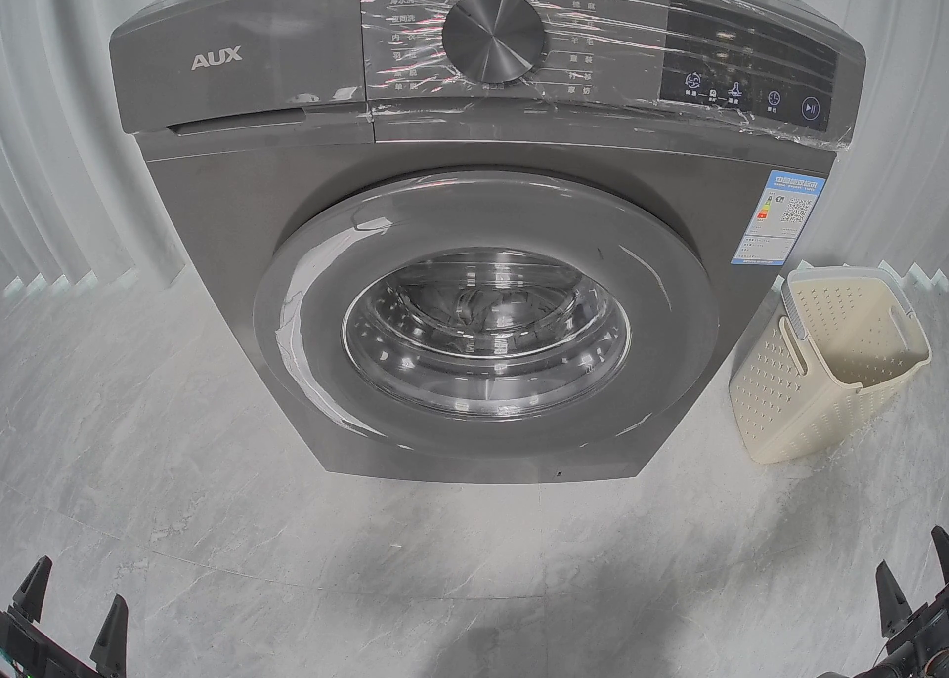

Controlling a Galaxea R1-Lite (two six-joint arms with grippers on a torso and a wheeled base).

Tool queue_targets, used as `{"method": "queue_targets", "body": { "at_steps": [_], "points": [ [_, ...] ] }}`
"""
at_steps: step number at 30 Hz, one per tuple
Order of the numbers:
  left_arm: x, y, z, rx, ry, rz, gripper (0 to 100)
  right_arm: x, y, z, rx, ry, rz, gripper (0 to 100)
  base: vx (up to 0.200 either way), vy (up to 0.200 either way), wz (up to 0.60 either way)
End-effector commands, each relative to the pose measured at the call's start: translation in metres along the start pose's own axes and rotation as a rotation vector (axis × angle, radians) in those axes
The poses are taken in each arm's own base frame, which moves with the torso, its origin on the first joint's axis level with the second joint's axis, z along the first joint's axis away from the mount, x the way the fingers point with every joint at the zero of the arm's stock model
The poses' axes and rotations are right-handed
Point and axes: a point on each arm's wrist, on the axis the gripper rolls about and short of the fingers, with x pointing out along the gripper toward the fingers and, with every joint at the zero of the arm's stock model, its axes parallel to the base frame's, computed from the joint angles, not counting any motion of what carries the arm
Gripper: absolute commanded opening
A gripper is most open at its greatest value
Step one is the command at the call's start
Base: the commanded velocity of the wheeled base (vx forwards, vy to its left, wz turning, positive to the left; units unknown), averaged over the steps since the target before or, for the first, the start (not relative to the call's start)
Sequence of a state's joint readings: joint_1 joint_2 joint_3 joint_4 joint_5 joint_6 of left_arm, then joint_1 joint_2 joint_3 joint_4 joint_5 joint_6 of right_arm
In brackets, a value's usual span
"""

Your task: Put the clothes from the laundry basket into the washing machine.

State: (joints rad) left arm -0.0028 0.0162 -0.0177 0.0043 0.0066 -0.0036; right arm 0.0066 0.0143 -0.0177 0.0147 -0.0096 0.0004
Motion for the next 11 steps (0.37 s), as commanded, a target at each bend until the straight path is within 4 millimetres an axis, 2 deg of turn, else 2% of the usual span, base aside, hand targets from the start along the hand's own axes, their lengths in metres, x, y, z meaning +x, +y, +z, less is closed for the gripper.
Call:
{"method": "queue_targets", "body": {
  "at_steps": [1,11],
  "points": [
    [0.0001,0.0000,-0.0048,0.010,0.002,-0.002,100,0.0002,0.0000,-0.0041,0.010,-0.005,0.005,100,0.000,0.000,0.00],
    [0.0001,0.0000,-0.0048,0.008,0.002,-0.004,100,0.0000,-0.0002,-0.0037,0.021,-0.007,-0.005,100,0.000,0.000,0.00]
  ]
}}
